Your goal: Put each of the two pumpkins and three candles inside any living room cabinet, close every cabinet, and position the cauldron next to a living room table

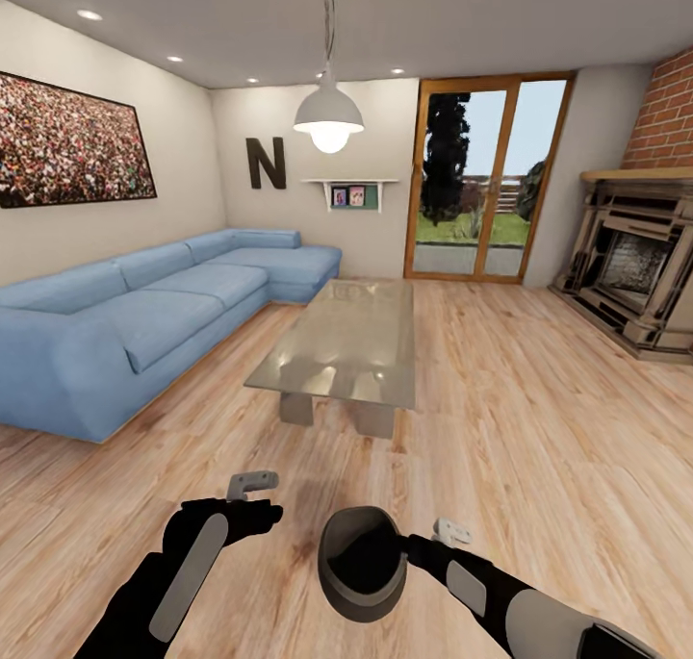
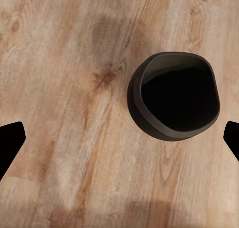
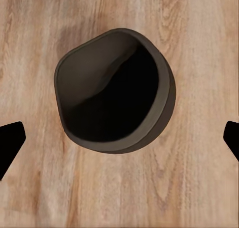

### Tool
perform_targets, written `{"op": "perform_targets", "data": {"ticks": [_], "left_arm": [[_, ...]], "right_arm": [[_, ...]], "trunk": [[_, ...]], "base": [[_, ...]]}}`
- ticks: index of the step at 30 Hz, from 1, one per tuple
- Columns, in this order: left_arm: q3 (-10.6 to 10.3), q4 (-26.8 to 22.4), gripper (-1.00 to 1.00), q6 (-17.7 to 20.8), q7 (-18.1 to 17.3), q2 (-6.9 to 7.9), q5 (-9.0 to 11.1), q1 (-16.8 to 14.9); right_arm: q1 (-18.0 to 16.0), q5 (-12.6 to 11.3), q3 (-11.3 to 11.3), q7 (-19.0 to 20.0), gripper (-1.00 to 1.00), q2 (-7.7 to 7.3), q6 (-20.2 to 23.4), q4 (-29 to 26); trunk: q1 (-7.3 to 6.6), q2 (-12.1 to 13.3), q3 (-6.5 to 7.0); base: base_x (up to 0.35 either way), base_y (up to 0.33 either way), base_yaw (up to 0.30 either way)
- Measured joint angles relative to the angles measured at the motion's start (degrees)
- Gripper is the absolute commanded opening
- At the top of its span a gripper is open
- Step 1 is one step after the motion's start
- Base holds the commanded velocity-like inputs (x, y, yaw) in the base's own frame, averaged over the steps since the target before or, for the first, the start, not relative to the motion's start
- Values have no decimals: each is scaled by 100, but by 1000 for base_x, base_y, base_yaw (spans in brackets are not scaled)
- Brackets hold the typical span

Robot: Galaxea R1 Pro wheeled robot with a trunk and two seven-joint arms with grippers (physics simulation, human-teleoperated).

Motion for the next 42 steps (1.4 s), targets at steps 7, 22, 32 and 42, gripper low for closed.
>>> {"op": "perform_targets", "data": {"ticks": [7,22,32,42], "left_arm": [[-9,190,100,-7,5,-15,-12,-12],[-26,1456,100,-94,-45,-233,-51,-179],[-22,2176,100,-461,-59,-378,-15,-398],[-128,3046,100,-1259,-310,-585,-53,-645]], "right_arm": [[1,-1,4,8,100,-5,0,2],[-22,-90,-7,-196,100,1,195,-35],[-63,-226,18,-1414,100,45,1352,-61],[-63,-192,72,-1555,100,48,1192,-78]], "trunk": [[-1,0,-66],[-1,0,-209],[1,0,-304],[1,0,-399]], "base": [[137,-133,0],[269,-28,0],[13,0,0],[0,0,1]]}}
